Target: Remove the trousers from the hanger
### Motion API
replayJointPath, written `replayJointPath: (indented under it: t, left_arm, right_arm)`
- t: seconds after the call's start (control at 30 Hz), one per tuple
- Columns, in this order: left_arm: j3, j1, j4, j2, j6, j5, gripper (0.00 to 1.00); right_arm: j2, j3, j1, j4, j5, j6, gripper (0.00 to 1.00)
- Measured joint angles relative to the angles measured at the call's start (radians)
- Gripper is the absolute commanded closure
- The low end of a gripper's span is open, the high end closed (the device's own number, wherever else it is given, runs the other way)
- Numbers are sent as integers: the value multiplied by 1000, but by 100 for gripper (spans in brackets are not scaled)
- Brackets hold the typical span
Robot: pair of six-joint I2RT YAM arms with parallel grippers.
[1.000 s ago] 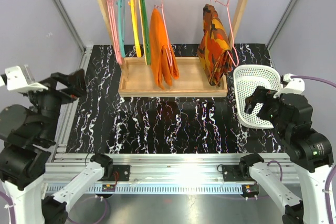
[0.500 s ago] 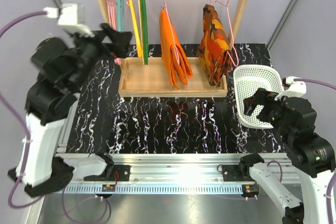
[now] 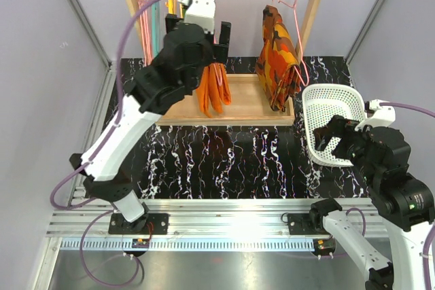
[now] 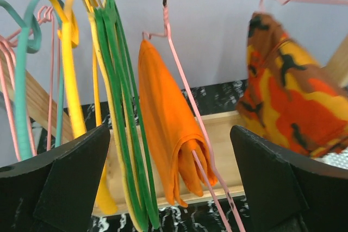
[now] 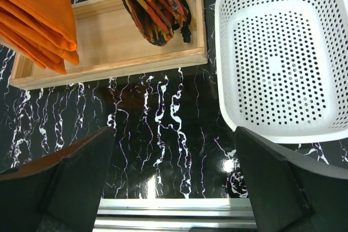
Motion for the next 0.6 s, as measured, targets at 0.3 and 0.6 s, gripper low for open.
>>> replayJointPath:
  t: [0.3,0.6]
  left_arm:
    - [10,21,9,155,19,-68,35]
    - [10,91,-40,185,-61,-29,70]
  right_arm:
    - [-26,-31,0,1,-52,17,1]
    - [-29,-59,0,1,-103,40,0]
